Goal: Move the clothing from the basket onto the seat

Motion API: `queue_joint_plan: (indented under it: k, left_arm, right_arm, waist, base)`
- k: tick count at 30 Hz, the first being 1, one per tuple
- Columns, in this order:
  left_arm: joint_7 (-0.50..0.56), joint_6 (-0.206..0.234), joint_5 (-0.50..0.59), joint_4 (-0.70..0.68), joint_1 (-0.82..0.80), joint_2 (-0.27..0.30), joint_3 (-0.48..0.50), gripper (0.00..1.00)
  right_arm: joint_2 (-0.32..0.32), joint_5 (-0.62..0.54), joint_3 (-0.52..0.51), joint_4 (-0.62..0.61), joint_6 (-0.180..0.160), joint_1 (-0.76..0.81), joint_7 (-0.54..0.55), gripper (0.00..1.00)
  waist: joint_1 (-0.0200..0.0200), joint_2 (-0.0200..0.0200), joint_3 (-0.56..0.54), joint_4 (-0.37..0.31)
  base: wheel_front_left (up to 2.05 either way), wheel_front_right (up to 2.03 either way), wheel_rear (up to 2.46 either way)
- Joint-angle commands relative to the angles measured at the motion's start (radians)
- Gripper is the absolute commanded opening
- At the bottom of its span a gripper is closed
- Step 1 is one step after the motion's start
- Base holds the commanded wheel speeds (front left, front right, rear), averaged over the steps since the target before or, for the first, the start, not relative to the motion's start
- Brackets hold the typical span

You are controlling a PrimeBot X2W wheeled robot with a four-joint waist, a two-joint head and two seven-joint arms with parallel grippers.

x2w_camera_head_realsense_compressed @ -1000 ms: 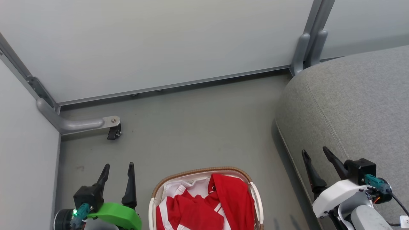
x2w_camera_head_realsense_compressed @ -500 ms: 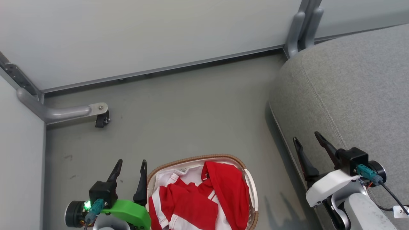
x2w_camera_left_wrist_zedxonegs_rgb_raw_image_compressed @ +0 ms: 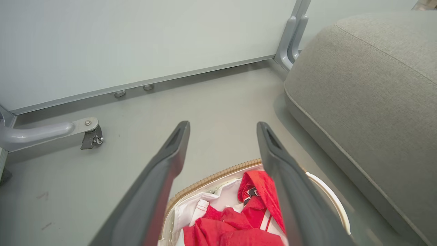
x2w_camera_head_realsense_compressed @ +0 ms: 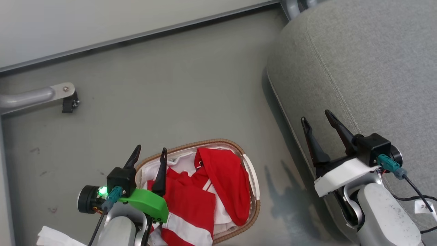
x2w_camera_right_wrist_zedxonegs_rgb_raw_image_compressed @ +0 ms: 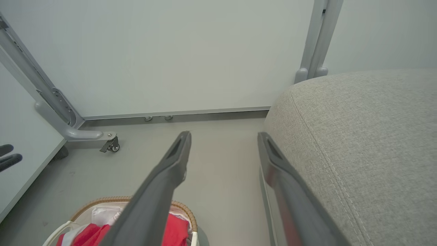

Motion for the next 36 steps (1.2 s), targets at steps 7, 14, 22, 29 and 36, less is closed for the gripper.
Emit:
queue_joint_plan:
  k: [7, 14, 22, 29, 36]
  left_arm:
    - [-0.001, -0.004, 0.026, 0.068, -0.087, 0.016, -0.019, 1.00]
    - [-0.001, -0.004, -0.012, 0.191, -0.170, 0.055, -0.086, 1.00]
    - [-0.001, -0.004, -0.078, 0.428, -0.272, 0.087, -0.174, 1.00]
    - [0.047, -0.004, -0.146, 0.616, -0.358, 0.096, -0.234, 1.00]
    - [0.118, -0.004, -0.224, 0.676, -0.397, 0.115, -0.316, 1.00]
  right_arm:
    - [0.023, 0.015, 0.012, -0.063, -0.001, -0.050, -0.005, 1.00]
    - [0.056, 0.023, 0.041, -0.099, -0.001, -0.084, -0.005, 1.00]
    - [0.082, 0.034, 0.088, -0.119, -0.001, -0.107, -0.005, 1.00]
    - [0.088, 0.039, 0.127, -0.126, -0.001, -0.131, -0.005, 1.00]
    - [0.091, 0.044, 0.150, -0.128, -0.001, -0.144, -0.005, 1.00]
  waist:
    - [0.0000, 0.0000, 0.157, -0.127]
    - [0.0000, 0.0000, 0.241, -0.180]
    - [0.0000, 0.0000, 0.310, -0.219]
    - [0.0000, 0.0000, 0.361, -0.247]
    - [0.0000, 0.0000, 0.396, -0.266]
  base:
    - [0.00, 0.00, 0.00]
    - [0.00, 0.00, 0.00]
    - [0.00, 0.00, 0.00]
    - [0.00, 0.00, 0.00]
    - [0.00, 0.00, 0.00]
